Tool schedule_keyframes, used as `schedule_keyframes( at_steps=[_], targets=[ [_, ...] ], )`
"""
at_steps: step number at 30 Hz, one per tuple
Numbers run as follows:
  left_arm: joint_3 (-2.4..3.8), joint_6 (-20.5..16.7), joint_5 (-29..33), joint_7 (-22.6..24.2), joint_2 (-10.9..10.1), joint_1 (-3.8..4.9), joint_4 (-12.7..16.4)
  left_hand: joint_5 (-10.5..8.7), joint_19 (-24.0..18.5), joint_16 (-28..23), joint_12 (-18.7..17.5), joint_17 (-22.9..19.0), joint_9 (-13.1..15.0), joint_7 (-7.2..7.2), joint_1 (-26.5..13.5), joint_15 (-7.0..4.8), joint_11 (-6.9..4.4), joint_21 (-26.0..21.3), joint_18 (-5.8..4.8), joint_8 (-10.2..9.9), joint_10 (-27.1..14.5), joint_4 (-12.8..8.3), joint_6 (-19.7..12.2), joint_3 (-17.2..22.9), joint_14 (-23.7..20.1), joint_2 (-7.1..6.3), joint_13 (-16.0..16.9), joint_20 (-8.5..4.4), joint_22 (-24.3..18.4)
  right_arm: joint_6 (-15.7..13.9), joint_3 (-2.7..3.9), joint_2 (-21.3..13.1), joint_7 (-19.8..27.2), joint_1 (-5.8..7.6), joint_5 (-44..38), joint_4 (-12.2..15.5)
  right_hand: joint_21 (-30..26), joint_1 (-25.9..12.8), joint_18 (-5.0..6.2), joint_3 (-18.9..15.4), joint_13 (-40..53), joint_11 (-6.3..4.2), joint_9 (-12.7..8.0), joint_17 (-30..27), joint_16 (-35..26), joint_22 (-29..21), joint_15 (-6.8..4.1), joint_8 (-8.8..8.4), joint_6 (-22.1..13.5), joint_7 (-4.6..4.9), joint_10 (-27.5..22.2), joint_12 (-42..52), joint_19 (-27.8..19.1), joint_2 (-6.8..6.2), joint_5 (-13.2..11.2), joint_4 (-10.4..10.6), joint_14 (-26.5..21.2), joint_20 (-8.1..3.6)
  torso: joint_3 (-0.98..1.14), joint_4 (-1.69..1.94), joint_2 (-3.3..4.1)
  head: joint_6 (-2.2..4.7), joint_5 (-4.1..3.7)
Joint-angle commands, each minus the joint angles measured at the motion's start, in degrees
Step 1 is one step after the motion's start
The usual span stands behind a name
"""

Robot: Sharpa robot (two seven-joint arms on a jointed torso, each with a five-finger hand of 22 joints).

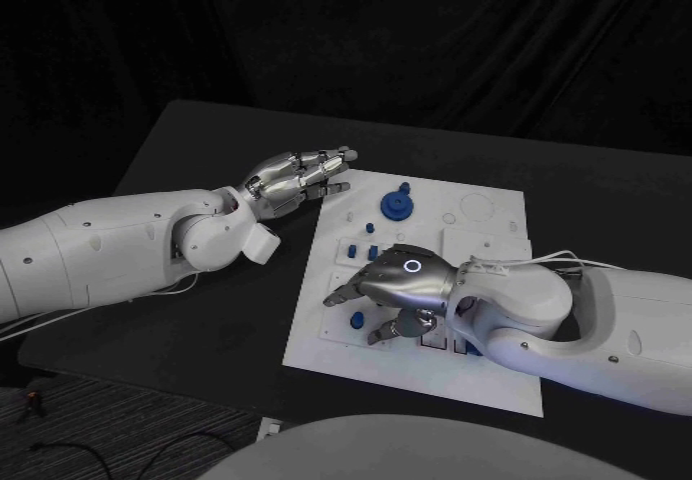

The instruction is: Assemble the parts on the task board

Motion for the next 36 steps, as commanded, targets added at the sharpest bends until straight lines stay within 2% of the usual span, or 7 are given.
schedule_keyframes(
  at_steps=[1,14,16,19,25,30,36],
  targets=[
    [0.05,0.9,0.2,0.7,0.0,-0.11,0.0,0.2,-0.1,0.1,0.2,0.0,0.1,0.27,0.1,0.31,0.36,0.0,0.06,0.3,-0.1,-0.2,-0.1,0.0,-0.2,0.19,0.1,0.05,0.1,-9.4,0.02,-1.9,1.6,0.68,2.1,1.2,0.2,-2.5,0.36,-0.6,0.2,-0.18,0.2,0.5,0.0,5.6,-0.12,0.21,1.1,0.11,-0.3,1.0,-0.3,-0.42,-0.1,0.1,-0.4,-0.03,-0.05,0.01,-0.21,-0.01,-0.17],
    [0.05,-1.4,0.2,1.9,-1.3,-0.12,0.8,0.78,0.0,0.0,0.0,0.0,-0.1,-0.91,0.5,0.21,-0.81,0.1,0.09,0.0,-0.8,-1.0,-1.3,0.1,-0.2,-0.14,-0.1,0.03,0.1,-19.3,0.01,-17.8,7.8,11.69,43.3,5.0,-10.0,0.8,1.66,4.0,7.4,-1.43,2.2,-7.2,-6.0,3.4,0.3,3.86,15.3,8.42,12.5,20.0,-3.7,6.65,5.3,-1.5,-4.3,0.52,-0.41,-0.38,-1.09,-0.01,-2.15],
    [0.05,-2.6,0.2,3.1,-1.5,-0.12,1.2,1.28,0.0,-0.2,0.0,-0.1,0.0,-1.67,0.8,-0.2,-1.69,0.0,0.11,0.1,-1.0,-1.6,-1.3,0.3,-0.4,-0.3,-0.2,-0.05,0.0,-16.7,0.0,-19.6,5.6,12.31,47.1,3.8,-13.2,0.8,1.85,2.8,20.3,-3.35,3.7,-9.0,-7.8,2.8,-1.98,6.75,21.1,6.57,13.9,39.1,-4.2,7.15,5.5,-1.4,-4.5,-0.5,-0.48,-0.43,-1.25,-0.01,-2.76],
    [0.05,-3.8,0.2,4.5,-1.7,-0.12,1.5,1.13,-0.4,-0.4,0.0,-0.1,0.1,-3.18,0.6,-0.97,-3.28,-0.2,0.24,0.5,-1.0,-1.6,-0.3,0.1,-0.6,-0.42,-0.1,-0.31,-0.5,-11.2,0.0,-21.1,-0.2,12.68,45.9,2.3,16.4,-5.5,-2.15,0.0,84.6,-5.02,5.3,32.0,18.8,9.2,-2.16,8.98,25.6,4.97,40.3,85.4,5.8,6.04,2.3,-0.6,8.9,-1.94,-0.41,-0.61,-1.47,-0.01,-3.27],
    [0.04,-6.4,0.2,7.7,-1.9,-0.25,1.8,-1.61,-2.0,-1.5,-0.3,-0.5,-0.6,-7.61,-0.6,-4.04,-8.03,-1.1,0.44,-1.4,-1.7,2.3,-5.0,-1.4,-1.1,-1.15,-0.4,-3.12,-2.8,5.4,-0.01,-23.2,-16.8,12.38,36.3,1.3,26.9,-26.1,-3.57,-5.4,86.3,-5.62,6.7,32.0,18.8,11.0,-2.8,9.03,25.7,4.56,41.3,86.2,8.3,2.72,0.2,0.1,8.9,-2.63,-0.15,-0.58,-1.79,-0.01,-4.56],
    [0.03,-10.0,-0.6,11.0,-2.1,-0.67,2.1,-6.68,-2.7,-1.5,-0.3,-0.5,-1.2,-9.58,-3.4,-8.76,-9.97,-1.5,0.13,-3.4,-1.8,2.9,-10.8,-3.8,-1.1,-1.92,-0.4,-10.4,-4.3,13.5,-0.01,-23.9,-26.1,11.27,34.2,2.2,32.6,-33.0,-4.38,-7.3,86.3,-6.0,8.8,32.0,18.8,12.1,-3.75,10.41,28.0,3.84,41.3,86.2,9.6,10.44,0.6,-0.1,8.9,-3.4,0.04,-0.63,-2.02,-0.01,-5.29],
    [0.03,-15.3,-6.8,14.1,-2.5,-1.08,2.6,-22.52,-2.8,-1.5,-0.4,-0.5,-2.3,-13.95,-11.6,-11.2,-12.16,-1.7,-1.64,-4.5,-2.1,2.9,-21.6,-6.9,-1.1,-2.49,-0.5,-14.37,-4.8,16.7,-0.01,-24.9,-30.6,10.08,36.1,3.6,35.8,-34.7,-4.84,-9.3,86.3,-7.3,13.3,32.0,18.8,12.6,-5.12,13.36,30.9,2.31,41.3,86.2,10.0,15.36,1.6,-0.2,8.9,-4.63,0.19,-0.65,-2.55,-0.01,-5.98]
  ],
)
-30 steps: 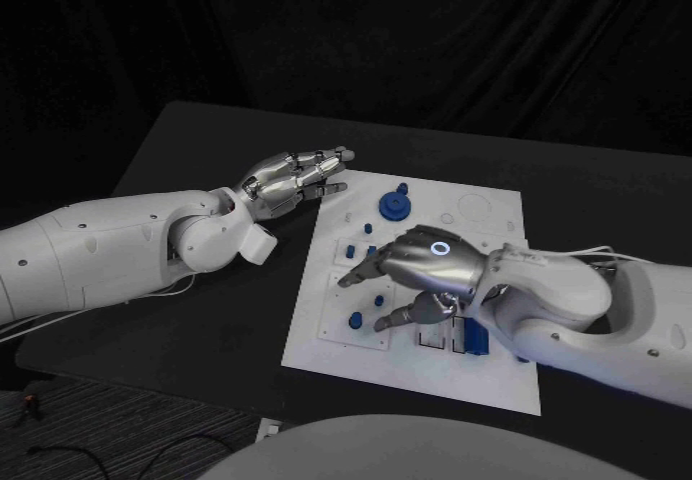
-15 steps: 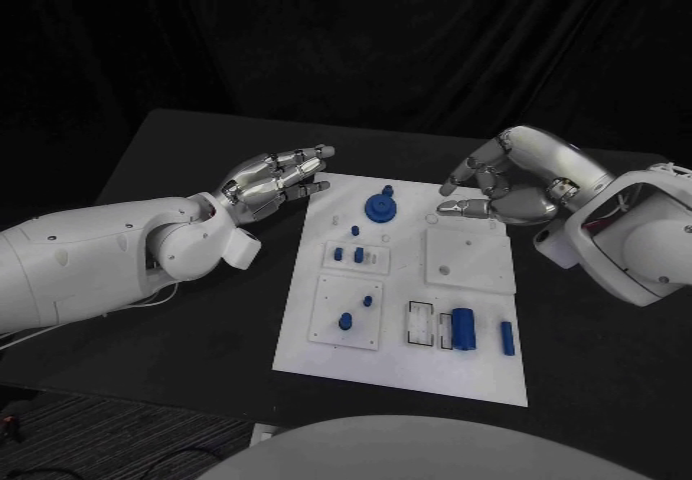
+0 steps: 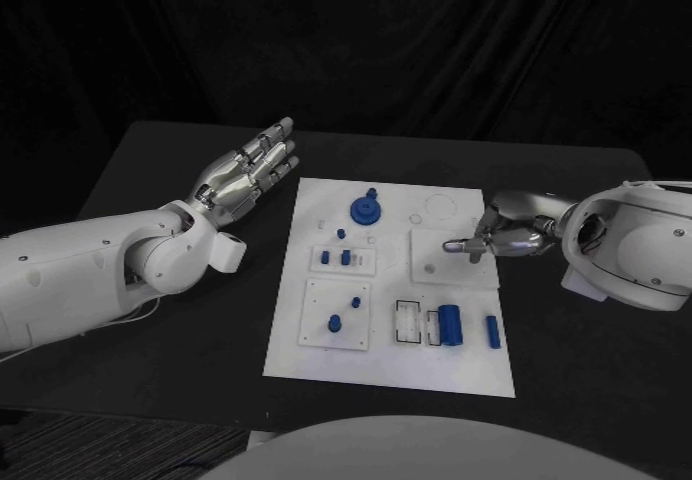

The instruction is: Assemble the parts on the task board

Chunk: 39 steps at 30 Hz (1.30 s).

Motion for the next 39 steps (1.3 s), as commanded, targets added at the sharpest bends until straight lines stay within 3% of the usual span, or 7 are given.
schedule_keyframes(
  at_steps=[1,9,15,18,20,26,39],
  targets=[
    [0.05,-6.1,-5.4,5.7,-0.1,-0.24,0.5,-2.8,0.0,-0.2,-0.4,0.0,-0.7,-3.0,-1.6,-0.27,0.17,-0.4,-0.43,-0.7,0.0,0.0,-4.1,0.0,0.0,-0.34,-0.1,-0.18,-0.1,6.9,0.06,-0.5,-8.5,-0.63,0.1,0.8,0.6,-0.4,-1.21,-0.9,15.1,-0.49,1.5,15.1,0.1,12.7,-0.42,0.82,0.6,-0.3,6.0,0.1,3.1,1.26,0.4,0.0,6.0,-0.41,0.12,-0.04,-0.45,-0.01,-0.34],
    [0.04,-8.3,-7.4,5.5,-0.4,-0.67,1.1,-3.77,0.0,-0.2,-0.4,0.0,-0.7,-3.03,-3.9,1.21,4.13,-0.4,-0.68,-0.7,0.0,0.0,-4.3,0.6,0.0,0.12,-0.1,1.04,-0.1,8.3,0.06,-1.5,-12.4,-2.32,2.7,3.0,2.0,0.2,-1.42,-2.9,15.1,-0.37,3.9,15.1,0.1,12.9,-0.41,0.28,-1.1,-0.08,6.0,0.1,3.2,3.23,2.7,-0.1,6.0,-0.57,0.26,-0.15,-0.95,-0.01,-0.47],
    [0.04,-8.7,-7.7,5.1,-0.4,-0.97,1.2,-4.87,0.0,-0.2,-0.4,0.0,-0.7,-2.69,-4.7,1.08,5.11,-0.4,-0.45,-0.7,0.0,0.0,-4.3,0.7,0.0,0.43,-0.1,1.09,-0.1,7.8,0.06,-1.1,-13.8,-2.67,3.2,4.1,2.4,1.8,-1.45,-3.8,15.1,-0.54,5.4,15.1,0.1,13.0,-0.49,0.34,-0.3,-0.33,6.0,0.1,3.2,4.25,5.2,-0.2,6.0,-0.57,0.32,-0.18,-1.24,-0.01,-0.81],
    [0.04,-8.4,-7.8,4.7,-0.4,-1.08,1.2,-4.77,0.0,-0.2,-0.4,0.0,-0.7,-8.92,-5.0,1.46,5.68,-0.4,-0.81,-0.7,0.0,-0.1,-4.3,0.9,0.0,1.06,-0.1,1.13,-0.1,7.6,0.06,-0.7,-14.1,-2.74,3.3,4.5,2.0,2.3,-1.34,-3.9,15.1,-0.66,5.8,15.1,0.1,12.8,-0.49,0.41,-0.1,-0.44,6.0,0.1,3.0,4.54,5.6,-0.2,6.0,-0.58,0.33,-0.14,-1.17,-0.01,-0.98],
    [0.04,-7.9,-7.8,4.5,-0.4,-1.12,1.3,-4.11,0.0,-0.2,-0.4,0.0,-0.7,-10.03,-4.8,1.51,5.33,-0.4,-0.85,-0.7,0.0,-0.1,-4.3,1.1,0.0,1.42,-0.1,1.13,-0.1,7.6,0.06,-0.5,-14.3,-2.81,3.3,4.7,1.5,2.5,-1.22,-4.0,15.1,-0.7,6.0,15.1,0.1,12.6,-0.49,0.42,0.0,-0.48,6.0,0.1,2.8,4.65,5.8,-0.2,6.0,-0.58,0.32,-0.1,-1.13,-0.01,-1.06],
    [0.04,-6.2,-7.8,3.5,-0.4,-1.2,1.2,-0.03,0.0,-0.2,-0.4,0.0,-0.7,-8.4,-2.5,2.0,5.02,-0.4,-0.32,-0.7,0.0,-0.1,-4.3,1.8,0.0,2.93,-0.1,2.21,-0.1,7.6,0.06,0.3,-14.6,-3.02,2.6,5.3,1.4,2.5,-1.18,-4.6,15.1,-0.79,6.7,15.1,0.1,12.6,-0.62,0.51,0.2,-0.58,6.0,0.1,2.8,4.82,5.6,-0.1,6.0,-0.67,0.28,-0.17,-1.08,-0.01,-1.15],
    [0.04,-3.8,-7.8,2.1,-0.3,-1.38,0.9,5.38,0.1,-0.2,-0.4,0.0,-0.7,-4.73,0.4,4.43,8.3,-0.3,0.82,-0.7,0.0,-0.1,-4.3,2.0,0.0,3.74,-0.1,5.92,0.1,9.5,0.06,1.5,-15.6,-4.71,-3.2,6.2,1.4,3.2,-1.09,-7.8,15.1,-1.41,12.1,15.1,0.1,12.5,-1.22,1.9,0.6,-1.24,6.0,0.1,2.6,2.26,-0.5,-0.2,6.0,-1.23,0.19,-0.12,-1.19,-0.01,-1.65]
  ],
)
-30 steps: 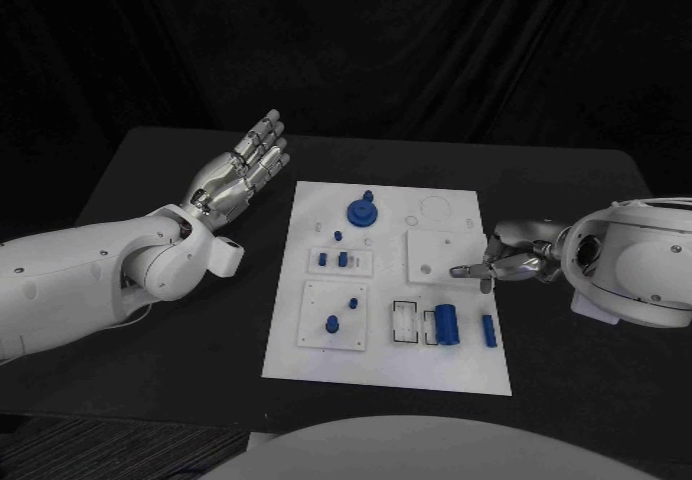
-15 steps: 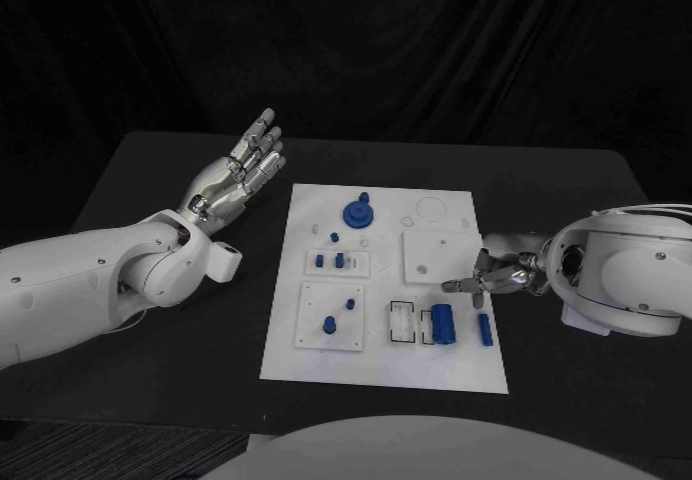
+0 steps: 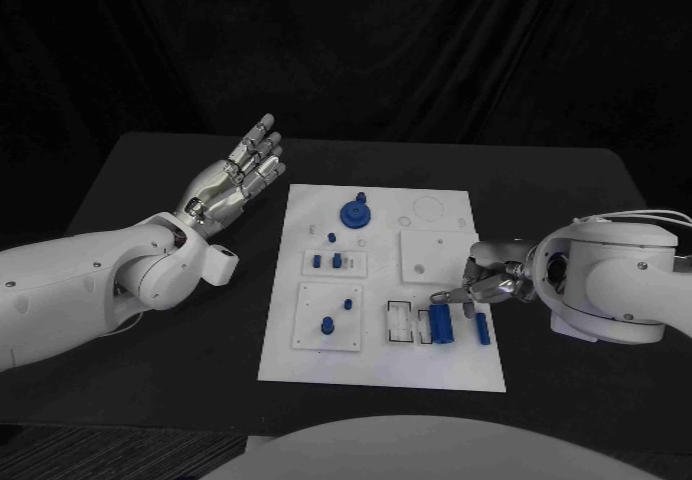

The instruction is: Assemble the parts on the task board

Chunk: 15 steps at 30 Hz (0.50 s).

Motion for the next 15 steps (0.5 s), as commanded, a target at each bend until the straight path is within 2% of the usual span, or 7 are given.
schedule_keyframes(
  at_steps=[1,5,11,15],
  targets=[
    [0.05,2.2,-0.3,0.1,0.1,-0.14,0.1,0.66,-0.1,-0.2,-0.4,-0.1,-0.1,0.36,0.6,0.49,0.53,-0.1,0.79,-0.2,0.0,0.0,0.0,0.4,0.0,-0.03,-0.1,0.48,0.1,2.3,0.0,0.4,-2.1,-0.68,-4.8,0.0,-1.1,-0.1,-0.03,-0.3,15.1,-0.45,1.0,15.1,0.1,12.2,-0.42,0.53,0.2,-0.28,6.0,0.1,2.2,-1.35,-0.6,0.0,6.0,-0.43,-0.04,0.02,-0.06,-0.01,0.1],
    [0.05,2.5,-0.3,0.0,0.0,-0.22,0.0,1.59,0.0,-0.2,-0.4,-0.1,-0.1,0.28,1.0,0.57,0.51,-0.1,0.95,-0.2,0.0,0.0,0.1,0.5,0.0,0.0,-0.1,0.74,0.1,2.8,0.0,1.0,-2.3,-1.42,-6.1,-0.3,-1.5,-0.3,0.06,0.0,15.1,-0.46,1.8,15.1,0.1,12.0,-0.45,0.64,-0.2,-0.28,6.0,0.1,2.0,-1.9,-0.9,0.1,6.0,-0.45,0.04,-0.02,-0.03,-0.01,0.15],
    [0.05,3.0,-0.3,-0.2,-0.1,-0.35,-0.1,3.36,0.0,-0.2,-0.4,-0.1,0.0,0.28,1.9,0.67,0.54,0.0,1.17,-0.2,0.0,0.0,0.1,0.7,0.0,0.09,-0.1,1.09,0.1,2.5,0.0,2.2,-2.5,-2.87,-6.8,-1.4,-1.8,-0.6,0.11,0.6,15.1,-0.46,3.0,15.1,0.1,11.9,-0.4,0.76,-0.7,-0.26,6.0,0.1,1.9,-2.43,-0.9,0.1,6.0,-0.44,0.01,-0.03,-0.03,-0.01,0.17],
    [0.05,3.3,-0.3,-0.3,-0.1,-0.42,-0.1,3.85,0.0,-0.2,-0.4,-0.1,0.0,0.26,2.2,0.71,0.56,0.0,1.22,-0.2,0.0,0.0,0.1,0.8,0.0,0.1,-0.1,1.2,0.1,2.0,0.0,2.9,-2.5,-3.81,-6.9,-2.1,-2.3,-0.7,0.22,1.1,15.1,-0.48,4.0,15.1,0.1,11.8,-0.32,0.87,-1.2,-0.25,6.0,0.1,1.7,-2.87,-0.8,0.1,6.0,-0.38,0.02,0.01,0.01,-0.01,0.26]
  ],
)
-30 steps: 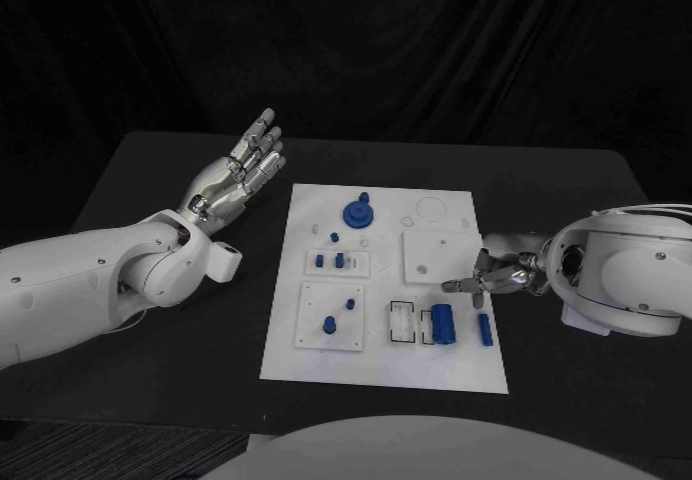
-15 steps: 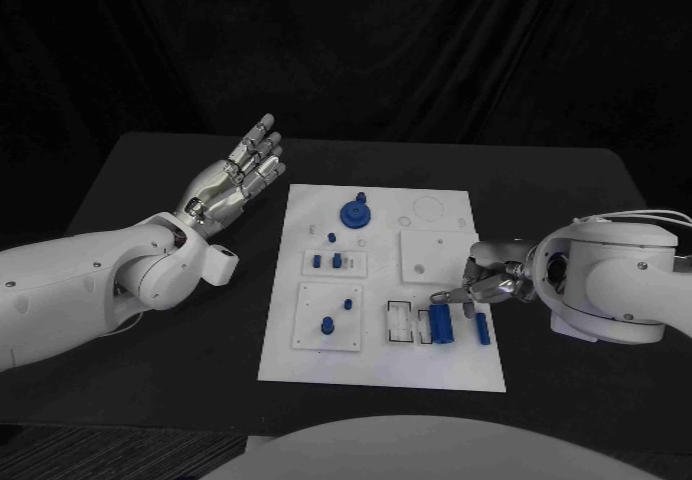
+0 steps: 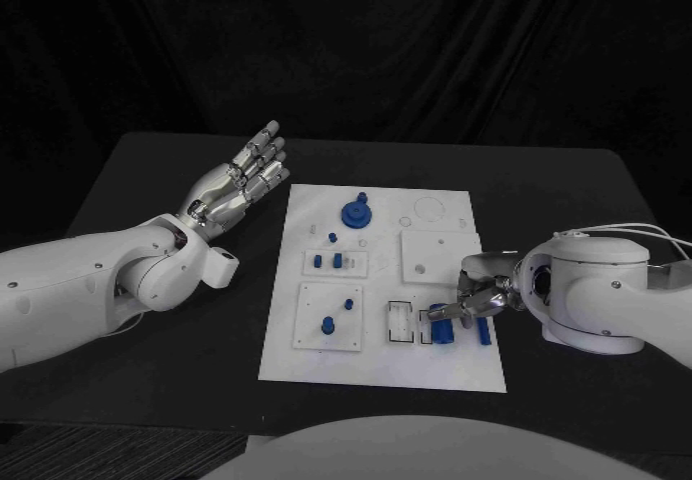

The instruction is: Assemble the parts on the task board

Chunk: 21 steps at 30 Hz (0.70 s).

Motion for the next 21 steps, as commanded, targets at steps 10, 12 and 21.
schedule_keyframes(
  at_steps=[10,12,21],
  targets=[
    [0.05,2.2,-0.2,0.2,-0.1,-0.23,0.0,1.01,0.0,-0.2,-0.4,-0.1,0.0,0.49,1.1,0.96,0.54,0.0,1.15,-0.1,0.0,0.0,0.3,0.6,0.0,0.22,-0.1,0.86,0.1,0.1,0.0,2.3,-2.4,-1.87,-1.8,-2.0,-0.9,1.3,0.3,1.5,15.1,-0.37,2.2,15.1,0.1,11.7,-0.22,0.23,-1.5,0.04,6.0,0.1,1.5,-0.62,0.0,-0.1,6.0,-0.26,0.02,-0.01,-0.04,-0.01,0.0],
    [0.05,2.3,-0.2,0.1,-0.1,-0.25,0.0,1.13,0.0,-0.2,-0.4,-0.1,0.0,0.59,1.1,1.08,0.53,0.0,1.15,-0.1,0.0,0.0,0.3,0.6,0.0,0.26,-0.1,0.96,0.1,0.2,0.0,2.5,-2.4,-2.0,-1.9,-2.2,-1.1,3.1,0.33,2.0,15.1,-0.32,3.4,15.1,0.1,11.6,-0.2,0.22,-2.1,0.11,6.0,0.1,1.5,-0.81,1.2,-0.3,6.0,-0.2,0.02,-0.02,-0.05,-0.01,0.0],
    [0.05,3.1,-0.2,-0.1,-0.2,-0.32,0.0,1.6,0.1,-0.2,-0.4,-0.1,0.1,1.33,1.6,1.59,0.63,0.0,1.14,-0.1,0.0,0.0,0.5,0.8,0.0,0.5,-0.1,1.5,0.1,0.6,0.0,2.6,-2.4,-2.37,-2.1,-2.2,-1.9,9.6,0.45,3.0,15.1,0.0,7.0,15.1,0.1,11.5,0.16,-0.67,-4.8,0.49,6.0,0.1,1.3,-0.06,11.3,-2.0,6.0,0.06,0.03,0.0,-0.05,-0.01,0.25]
  ],
)
